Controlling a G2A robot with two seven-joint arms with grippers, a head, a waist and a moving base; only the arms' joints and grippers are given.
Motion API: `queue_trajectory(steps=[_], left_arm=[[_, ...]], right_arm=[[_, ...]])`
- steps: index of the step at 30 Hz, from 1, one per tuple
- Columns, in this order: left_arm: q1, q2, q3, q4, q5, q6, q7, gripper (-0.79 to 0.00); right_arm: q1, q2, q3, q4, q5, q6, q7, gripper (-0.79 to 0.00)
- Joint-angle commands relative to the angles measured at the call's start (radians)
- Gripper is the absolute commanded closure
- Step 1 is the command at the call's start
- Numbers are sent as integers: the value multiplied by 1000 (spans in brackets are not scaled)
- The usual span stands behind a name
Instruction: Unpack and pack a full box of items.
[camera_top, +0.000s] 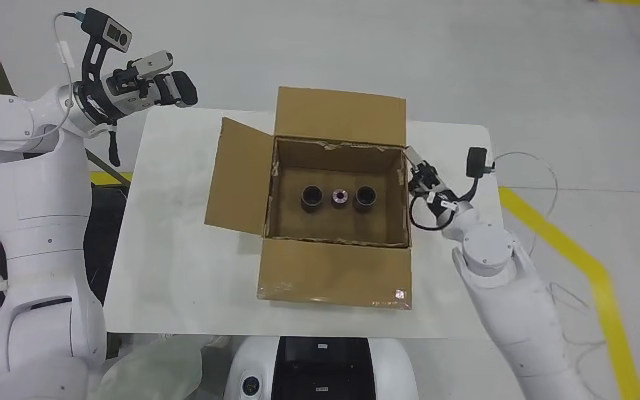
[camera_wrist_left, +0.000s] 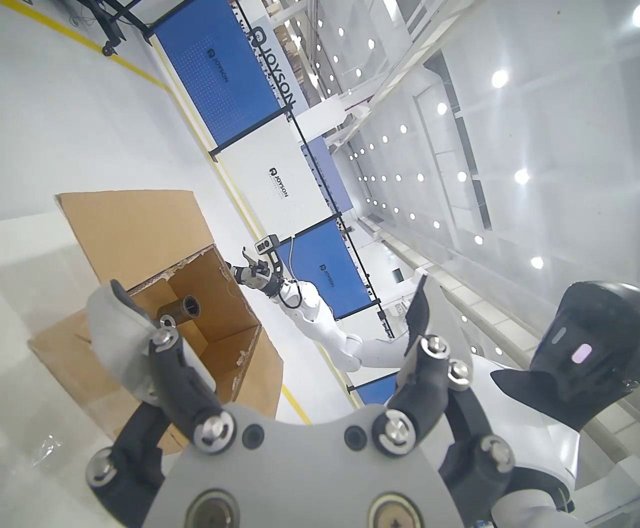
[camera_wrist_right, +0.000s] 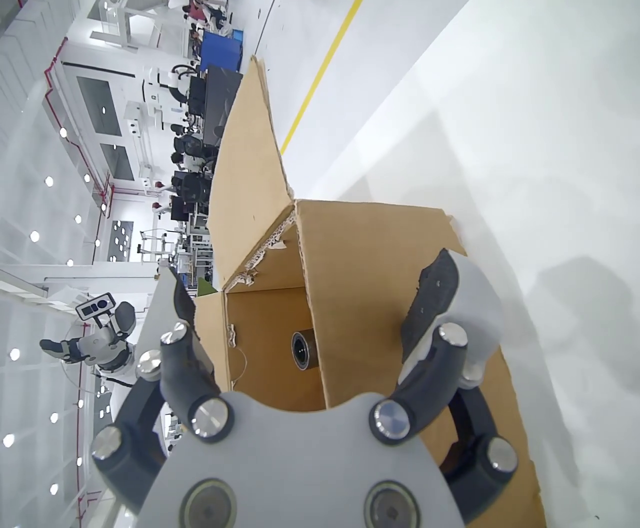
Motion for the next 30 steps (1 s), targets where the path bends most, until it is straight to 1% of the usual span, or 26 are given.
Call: queue_trajectory(steps=[1,6,10,16,18,24,26,30], left_arm=[[0,0,0,0,0,0,0,-785],[0,0,0,0,0,0,0,-785],[0,0,0,0,0,0,0,-785],[0,0,0,0,0,0,0,-785],[0,0,0,0,0,0,0,-785],[0,0,0,0,0,0,0,-785],[0,0,0,0,0,0,0,-785],[0,0,0,0,0,0,0,-785]], right_arm=[[15,-4,-16,3,-8,-1,-1,-785],[37,-12,-44,11,-18,18,-2,-785],[23,-12,-34,-9,-46,30,-32,-785],[-33,-2,-2,-146,-188,62,-87,-785],[-45,0,-2,-199,-234,74,-82,-785],[-38,6,-29,-316,-345,83,26,-785],[-25,9,-54,-335,-432,88,61,-785],[6,11,-121,-357,-557,83,185,-785]])
